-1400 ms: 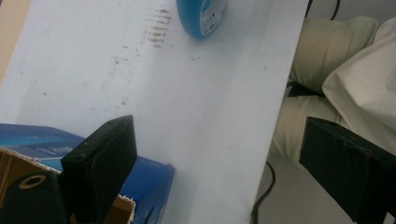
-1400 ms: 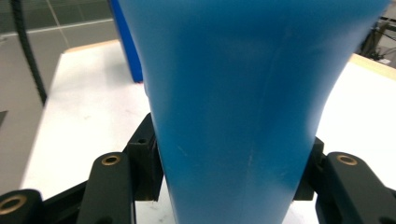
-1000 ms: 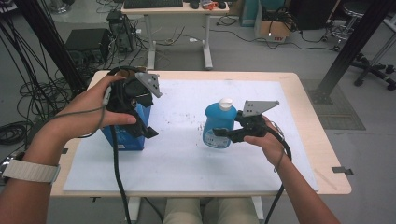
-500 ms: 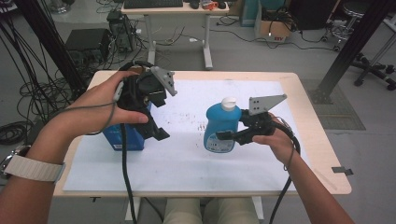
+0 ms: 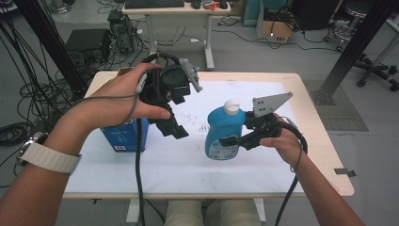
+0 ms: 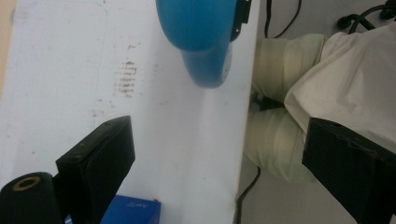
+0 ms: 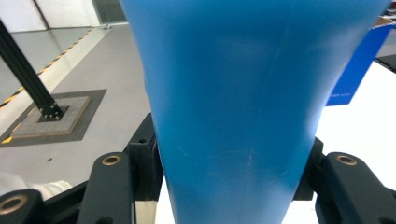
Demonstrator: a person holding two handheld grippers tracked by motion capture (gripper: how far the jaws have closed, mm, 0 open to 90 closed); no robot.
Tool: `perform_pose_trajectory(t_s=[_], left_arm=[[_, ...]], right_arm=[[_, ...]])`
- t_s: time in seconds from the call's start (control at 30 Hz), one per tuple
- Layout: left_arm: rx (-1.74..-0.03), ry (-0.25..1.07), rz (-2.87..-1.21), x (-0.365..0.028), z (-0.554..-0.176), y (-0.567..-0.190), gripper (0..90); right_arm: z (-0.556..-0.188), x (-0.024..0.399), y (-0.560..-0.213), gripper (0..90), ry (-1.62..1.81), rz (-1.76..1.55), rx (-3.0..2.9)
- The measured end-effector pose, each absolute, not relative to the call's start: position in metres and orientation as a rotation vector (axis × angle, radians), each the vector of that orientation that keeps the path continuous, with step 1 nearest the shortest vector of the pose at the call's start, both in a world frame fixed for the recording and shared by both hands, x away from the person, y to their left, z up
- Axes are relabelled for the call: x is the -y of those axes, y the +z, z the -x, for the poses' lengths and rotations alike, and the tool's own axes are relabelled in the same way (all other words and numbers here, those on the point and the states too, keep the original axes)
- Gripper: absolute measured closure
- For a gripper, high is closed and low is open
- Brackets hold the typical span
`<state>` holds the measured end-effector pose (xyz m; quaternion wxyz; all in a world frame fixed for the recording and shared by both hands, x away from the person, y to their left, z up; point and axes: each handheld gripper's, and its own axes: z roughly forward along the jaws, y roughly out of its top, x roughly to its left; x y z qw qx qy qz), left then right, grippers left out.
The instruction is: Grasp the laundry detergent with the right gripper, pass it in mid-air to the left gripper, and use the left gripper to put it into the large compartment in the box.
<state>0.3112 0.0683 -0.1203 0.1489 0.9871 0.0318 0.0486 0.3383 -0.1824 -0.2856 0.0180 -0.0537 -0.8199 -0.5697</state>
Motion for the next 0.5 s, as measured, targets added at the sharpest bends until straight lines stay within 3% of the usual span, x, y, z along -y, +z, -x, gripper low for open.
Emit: perform_pose_trajectory(t_s=[0.5], left_arm=[[-0.077, 0.075, -2.885, -0.044, -0.314, -0.117, 9.5]], right_arm=[[-0.335, 0.167, -0.277, 43.4, -1.724, 0.052, 2.579]])
